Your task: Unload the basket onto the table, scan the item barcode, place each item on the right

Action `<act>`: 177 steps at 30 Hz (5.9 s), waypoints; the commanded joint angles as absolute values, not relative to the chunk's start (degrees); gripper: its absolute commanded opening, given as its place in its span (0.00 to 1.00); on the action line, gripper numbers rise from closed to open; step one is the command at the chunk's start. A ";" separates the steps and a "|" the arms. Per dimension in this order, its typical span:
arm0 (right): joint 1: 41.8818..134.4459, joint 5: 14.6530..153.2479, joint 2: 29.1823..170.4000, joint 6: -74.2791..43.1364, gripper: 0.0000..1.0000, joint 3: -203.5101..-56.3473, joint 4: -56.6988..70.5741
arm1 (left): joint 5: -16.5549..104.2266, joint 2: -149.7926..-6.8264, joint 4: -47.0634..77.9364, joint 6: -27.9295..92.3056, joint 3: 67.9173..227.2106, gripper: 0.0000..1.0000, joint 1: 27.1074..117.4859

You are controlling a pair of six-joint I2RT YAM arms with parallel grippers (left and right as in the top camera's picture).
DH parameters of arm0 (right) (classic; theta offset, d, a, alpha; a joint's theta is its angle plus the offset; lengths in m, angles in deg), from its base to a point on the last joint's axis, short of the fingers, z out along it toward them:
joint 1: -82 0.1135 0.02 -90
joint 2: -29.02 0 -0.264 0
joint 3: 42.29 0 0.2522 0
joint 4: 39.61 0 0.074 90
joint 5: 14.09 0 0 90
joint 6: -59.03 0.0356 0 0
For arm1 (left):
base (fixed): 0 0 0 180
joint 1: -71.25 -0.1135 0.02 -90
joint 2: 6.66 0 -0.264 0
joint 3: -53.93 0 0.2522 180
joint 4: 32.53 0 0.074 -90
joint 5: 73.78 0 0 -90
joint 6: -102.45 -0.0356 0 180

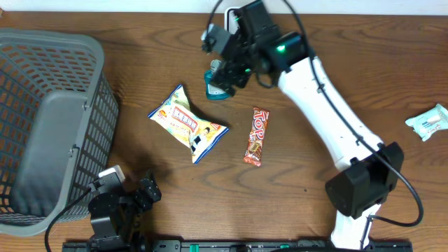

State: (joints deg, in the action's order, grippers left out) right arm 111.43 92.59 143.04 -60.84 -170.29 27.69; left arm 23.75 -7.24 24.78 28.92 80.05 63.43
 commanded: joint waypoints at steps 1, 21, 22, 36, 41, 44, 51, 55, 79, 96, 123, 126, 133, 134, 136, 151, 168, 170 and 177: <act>108.50 100.99 144.24 -70.89 0.99 -170.35 27.30 | 23.42 -6.91 24.96 28.42 80.53 0.98 63.32; 107.91 107.94 155.67 -76.22 0.99 -170.35 18.88 | 23.42 -6.91 24.96 28.42 80.55 0.98 63.32; 107.91 108.81 156.11 -76.25 0.99 -170.35 18.38 | 23.42 -6.91 24.96 28.42 80.55 0.98 63.32; 108.26 114.58 161.31 -75.37 0.72 -170.35 13.00 | 23.42 -6.91 24.96 28.42 80.55 0.98 63.32; 108.98 115.06 162.33 -75.35 0.57 -170.35 12.35 | 23.42 -6.91 24.96 28.42 80.53 0.98 63.32; 109.46 115.28 163.25 -75.35 0.46 -170.35 12.28 | 23.42 -6.91 24.96 28.42 80.55 0.98 63.32; 109.86 115.00 164.08 -73.99 0.09 -170.35 12.61 | 23.42 -6.91 24.96 28.42 80.53 0.98 63.32; 109.79 113.51 164.08 -72.99 0.04 -170.35 14.23 | 23.42 -6.91 24.96 28.42 80.55 0.98 63.32; 95.19 154.36 145.07 -68.75 0.01 -170.37 51.30 | 23.42 -6.91 24.96 28.42 80.55 0.98 63.32; 96.02 153.93 145.07 -82.89 0.01 -170.35 70.95 | 23.42 -6.91 24.96 28.42 80.53 0.98 63.32; 115.74 49.36 149.66 -44.05 0.03 -170.35 20.19 | 23.42 -6.91 24.96 28.42 80.53 0.98 63.32; 115.80 41.60 152.83 -45.41 0.06 -170.35 14.31 | 23.42 -6.91 24.96 28.42 80.53 0.98 63.32; 115.87 26.30 159.97 -57.41 0.09 -170.37 -9.62 | 23.42 -6.91 24.96 28.42 80.53 0.98 63.32; 115.87 25.45 161.15 -59.90 0.09 -170.37 -13.77 | 23.42 -6.91 24.96 28.42 80.55 0.98 63.32; 115.91 24.47 163.08 -64.05 0.08 -170.40 -21.03 | 23.40 -6.91 24.96 28.42 80.53 0.98 63.32; 116.55 26.52 181.04 -79.98 0.13 -188.95 -41.99 | 23.42 -6.91 24.96 28.42 80.55 0.98 63.32; 108.83 17.14 171.62 -71.68 0.09 -190.29 -15.54 | 23.42 -6.91 24.96 28.42 80.55 0.98 63.32; 105.88 15.81 171.06 -67.70 0.09 -190.29 -9.03 | 23.42 -6.91 24.96 28.42 80.55 0.98 63.32; 92.13 18.74 170.99 -50.98 0.09 -188.32 12.39 | 23.42 -6.91 24.96 28.42 80.55 0.98 63.32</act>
State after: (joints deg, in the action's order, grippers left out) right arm 98.99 21.04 173.88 -61.73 -188.69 8.41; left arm 23.73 -7.24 24.78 28.92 80.05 63.43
